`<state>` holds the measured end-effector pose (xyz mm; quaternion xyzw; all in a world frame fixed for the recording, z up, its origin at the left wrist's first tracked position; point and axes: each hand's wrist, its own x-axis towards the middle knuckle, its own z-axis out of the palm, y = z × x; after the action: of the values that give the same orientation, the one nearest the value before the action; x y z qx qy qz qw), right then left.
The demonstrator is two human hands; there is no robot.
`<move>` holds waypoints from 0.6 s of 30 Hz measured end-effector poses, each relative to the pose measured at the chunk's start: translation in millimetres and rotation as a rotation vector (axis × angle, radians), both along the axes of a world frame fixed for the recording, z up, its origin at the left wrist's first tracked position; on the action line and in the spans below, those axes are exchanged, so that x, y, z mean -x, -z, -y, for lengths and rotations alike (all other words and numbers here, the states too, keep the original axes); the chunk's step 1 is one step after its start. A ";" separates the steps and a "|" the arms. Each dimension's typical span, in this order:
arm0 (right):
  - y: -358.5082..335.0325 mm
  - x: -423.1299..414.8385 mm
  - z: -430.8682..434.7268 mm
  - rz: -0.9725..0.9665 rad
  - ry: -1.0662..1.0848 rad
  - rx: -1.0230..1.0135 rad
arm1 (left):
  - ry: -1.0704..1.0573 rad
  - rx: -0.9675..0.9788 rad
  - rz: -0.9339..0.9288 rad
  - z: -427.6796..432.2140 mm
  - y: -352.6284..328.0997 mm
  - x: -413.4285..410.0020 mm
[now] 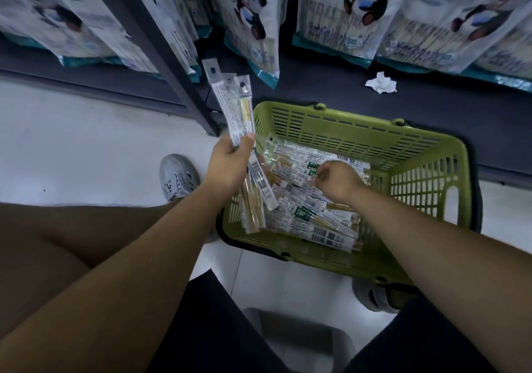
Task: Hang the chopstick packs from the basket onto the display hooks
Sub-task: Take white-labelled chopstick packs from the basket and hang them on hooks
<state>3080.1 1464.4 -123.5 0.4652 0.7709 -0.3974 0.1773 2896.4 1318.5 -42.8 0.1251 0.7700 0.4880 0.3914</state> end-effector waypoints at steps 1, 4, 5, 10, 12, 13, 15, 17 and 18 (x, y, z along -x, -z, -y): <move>6.6 1.3 -2.1 0.035 -0.053 -0.046 | -0.028 -0.006 0.029 -1.8 -1.1 0.8; 18.3 11.9 -6.0 0.093 -0.209 -0.070 | -0.093 -0.017 0.087 -8.5 -0.8 -1.4; 21.6 15.9 -6.1 0.108 -0.236 -0.071 | -0.104 -0.022 0.097 -9.9 1.1 -2.2; 35.6 24.4 -0.4 0.183 -0.289 -0.238 | -0.139 -0.023 0.117 -14.5 7.6 -3.7; 37.9 22.8 1.5 0.187 -0.300 -0.304 | -0.164 -0.016 0.117 -17.1 9.3 -3.6; 38.6 21.6 2.0 0.186 -0.323 -0.319 | -0.170 -0.011 0.110 -18.6 10.1 -4.0; 39.9 18.1 1.6 0.167 -0.362 -0.337 | -0.166 0.003 0.092 -22.0 11.2 -5.9; 40.2 15.0 0.2 0.143 -0.374 -0.353 | -0.151 0.003 0.082 -24.2 13.2 -8.2; 40.0 14.3 -0.1 0.134 -0.384 -0.360 | -0.145 -0.001 0.083 -24.5 14.0 -9.6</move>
<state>3065.7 1464.5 -163.4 0.3597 0.8898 -0.1812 0.2145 2906.0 1343.0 -56.8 0.0489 0.7600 0.5202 0.3865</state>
